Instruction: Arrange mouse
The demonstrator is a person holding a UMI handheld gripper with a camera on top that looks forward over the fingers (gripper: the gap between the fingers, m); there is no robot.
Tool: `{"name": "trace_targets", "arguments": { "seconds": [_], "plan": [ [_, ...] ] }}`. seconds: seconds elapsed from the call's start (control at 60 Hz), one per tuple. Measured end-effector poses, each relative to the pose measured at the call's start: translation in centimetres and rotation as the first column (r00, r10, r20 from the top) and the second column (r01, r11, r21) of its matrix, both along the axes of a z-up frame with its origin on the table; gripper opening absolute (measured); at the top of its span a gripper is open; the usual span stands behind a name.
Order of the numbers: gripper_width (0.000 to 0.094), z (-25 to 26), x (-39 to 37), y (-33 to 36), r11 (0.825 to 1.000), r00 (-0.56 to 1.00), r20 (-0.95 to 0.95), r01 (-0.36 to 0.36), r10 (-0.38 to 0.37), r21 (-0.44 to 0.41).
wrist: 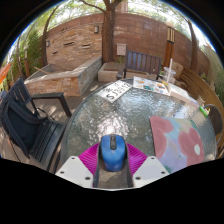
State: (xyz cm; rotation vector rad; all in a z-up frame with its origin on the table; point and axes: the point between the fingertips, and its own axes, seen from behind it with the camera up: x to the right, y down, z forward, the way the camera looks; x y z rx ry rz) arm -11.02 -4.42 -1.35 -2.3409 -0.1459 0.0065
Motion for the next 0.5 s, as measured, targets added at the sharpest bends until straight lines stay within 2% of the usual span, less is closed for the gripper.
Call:
{"name": "trace_targets", "arguments": {
  "seconds": [0.017,0.1,0.183,0.25,0.317,0.383,0.433,0.5],
  "plan": [
    [0.0361,0.1,-0.1,0.0,1.000,1.000,-0.001,-0.007,0.007,-0.002],
    [0.0346,1.9,-0.9,0.5,0.999,0.999,-0.032,-0.043,0.043,0.012],
    [0.0340,7.0,-1.4,1.7,0.992,0.995,-0.062,-0.078,0.084,0.096],
    [0.0339,12.7,-1.4,3.0,0.979,0.987,-0.118,-0.086,0.109,0.183],
    [0.0340,18.2,0.3,4.2,0.956,0.981,-0.143,-0.084,0.128,0.280],
    [0.0341,22.3,3.6,5.4,0.935,0.982,-0.145,-0.061,0.117,0.348],
    [0.0339,23.8,6.9,6.1,0.927,0.984,-0.151,-0.031,0.094,0.374],
    [0.0338,22.8,11.3,7.0,0.935,0.989,-0.143,0.011,0.042,0.355]
  ]
}}
